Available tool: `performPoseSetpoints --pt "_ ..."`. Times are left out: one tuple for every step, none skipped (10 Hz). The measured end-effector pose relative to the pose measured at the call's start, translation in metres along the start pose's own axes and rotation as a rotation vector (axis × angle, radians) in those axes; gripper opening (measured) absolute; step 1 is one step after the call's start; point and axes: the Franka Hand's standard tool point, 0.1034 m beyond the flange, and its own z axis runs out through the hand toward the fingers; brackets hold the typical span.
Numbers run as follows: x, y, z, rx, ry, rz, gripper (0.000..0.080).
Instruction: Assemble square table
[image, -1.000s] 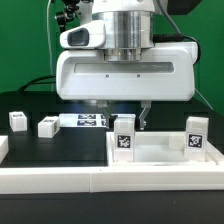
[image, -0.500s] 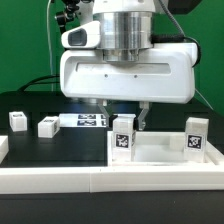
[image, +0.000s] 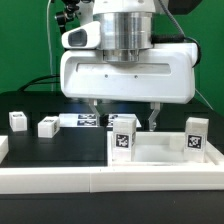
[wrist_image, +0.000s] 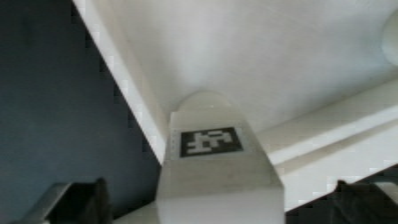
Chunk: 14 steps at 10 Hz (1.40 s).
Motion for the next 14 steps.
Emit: performPoseSetpoints --pt "-0.011 0.0 -0.005 0.0 -0.012 0.065 0.0645" --pt "-0.016 -0.002 -0.007 -0.001 -0.016 0.087 0.0648" --pt "-0.015 -0.001 -0.005 -0.002 -0.016 0.068 0.0648" --pt "-0.015 -0.001 -0.004 -0.003 -0.017 0.067 0.0649" --pt "-0.016 -0.002 -0.004 -0.003 -0.017 0.067 0.0649" --pt "-0.016 -0.001 -0.004 -0.003 -0.018 0.067 0.0649" --pt "-0.016 -0.001 -0.004 -0.004 -0.018 0.067 0.0649" --pt "-0.019 -0.002 -0.004 -0.005 -0.026 0.121 0.0649" --pt "-0.027 -0.002 -0.005 -0.013 -0.042 0.189 0.0649" --pt "-0.035 -0.003 -0.008 -0.015 -0.047 0.232 0.0649" --pt "-0.046 -0.001 -0.008 -0.02 -0.055 0.258 0.0649" --pt "-0.052 0.002 -0.005 -0.023 -0.06 0.258 0.0649" --pt "-0.051 0.001 -0.005 -0.023 -0.06 0.264 0.0649" --pt "-0.051 0.001 -0.004 -0.023 -0.061 0.265 0.0649"
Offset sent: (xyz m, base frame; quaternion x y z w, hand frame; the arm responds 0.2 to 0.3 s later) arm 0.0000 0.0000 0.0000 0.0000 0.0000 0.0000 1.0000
